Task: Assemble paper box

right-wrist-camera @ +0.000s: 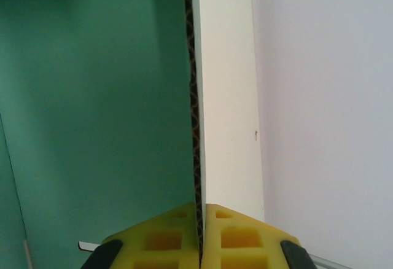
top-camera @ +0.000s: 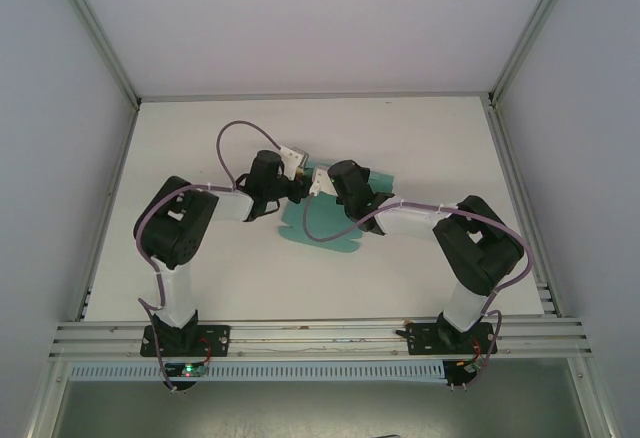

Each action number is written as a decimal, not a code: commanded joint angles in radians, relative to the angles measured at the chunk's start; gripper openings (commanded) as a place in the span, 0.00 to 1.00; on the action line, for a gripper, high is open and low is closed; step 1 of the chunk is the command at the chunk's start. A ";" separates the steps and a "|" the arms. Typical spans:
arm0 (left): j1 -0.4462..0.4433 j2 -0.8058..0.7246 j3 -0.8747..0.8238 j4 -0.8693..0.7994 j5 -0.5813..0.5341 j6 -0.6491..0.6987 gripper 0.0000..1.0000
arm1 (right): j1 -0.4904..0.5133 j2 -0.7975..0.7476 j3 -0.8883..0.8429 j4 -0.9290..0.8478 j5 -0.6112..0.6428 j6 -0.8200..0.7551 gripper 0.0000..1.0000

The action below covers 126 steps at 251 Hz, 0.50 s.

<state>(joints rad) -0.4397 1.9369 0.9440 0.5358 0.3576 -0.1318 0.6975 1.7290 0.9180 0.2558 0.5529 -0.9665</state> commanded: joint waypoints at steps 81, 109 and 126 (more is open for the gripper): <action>-0.056 -0.008 -0.035 0.059 -0.209 -0.048 0.00 | 0.027 -0.200 -0.076 -0.073 -0.183 0.306 0.45; -0.057 -0.023 -0.061 0.090 -0.181 -0.036 0.00 | 0.021 -0.342 -0.110 -0.088 -0.255 0.413 0.62; -0.058 -0.028 -0.082 0.122 -0.163 -0.023 0.00 | 0.007 -0.421 -0.126 -0.112 -0.313 0.473 0.66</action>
<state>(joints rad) -0.4850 1.9335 0.9089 0.6060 0.1719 -0.1642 0.7216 1.4414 0.8177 0.1669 0.3645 -0.6582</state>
